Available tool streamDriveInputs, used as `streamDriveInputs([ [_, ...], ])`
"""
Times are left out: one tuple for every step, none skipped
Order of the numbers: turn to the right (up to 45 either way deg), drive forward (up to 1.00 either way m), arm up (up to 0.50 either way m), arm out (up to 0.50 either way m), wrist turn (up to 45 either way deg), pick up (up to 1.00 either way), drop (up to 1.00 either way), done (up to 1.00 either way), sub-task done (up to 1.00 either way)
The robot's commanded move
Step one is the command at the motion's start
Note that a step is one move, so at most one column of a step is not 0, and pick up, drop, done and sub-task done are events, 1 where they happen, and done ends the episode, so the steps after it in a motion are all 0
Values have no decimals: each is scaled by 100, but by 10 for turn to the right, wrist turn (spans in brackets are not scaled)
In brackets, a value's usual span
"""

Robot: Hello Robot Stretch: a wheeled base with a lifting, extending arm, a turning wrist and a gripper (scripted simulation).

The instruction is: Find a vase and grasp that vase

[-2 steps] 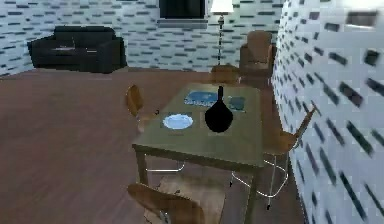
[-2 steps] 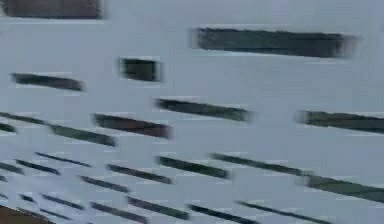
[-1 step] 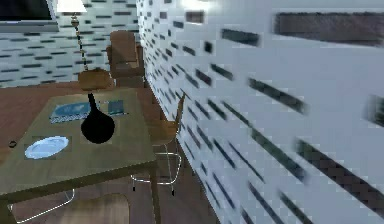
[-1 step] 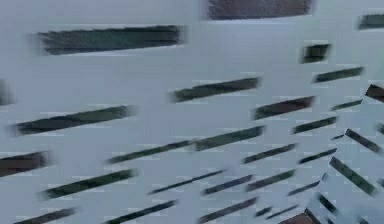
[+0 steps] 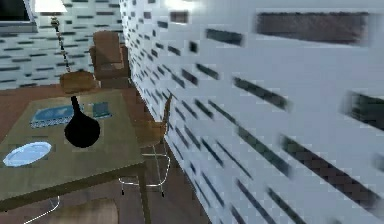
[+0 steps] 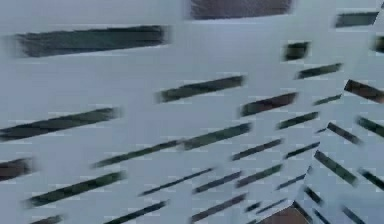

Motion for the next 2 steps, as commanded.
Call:
streamDriveInputs([
  [0,70,0,0,0,0,0,0,0],
  [-450,0,0,0,0,0,0,0,0],
])
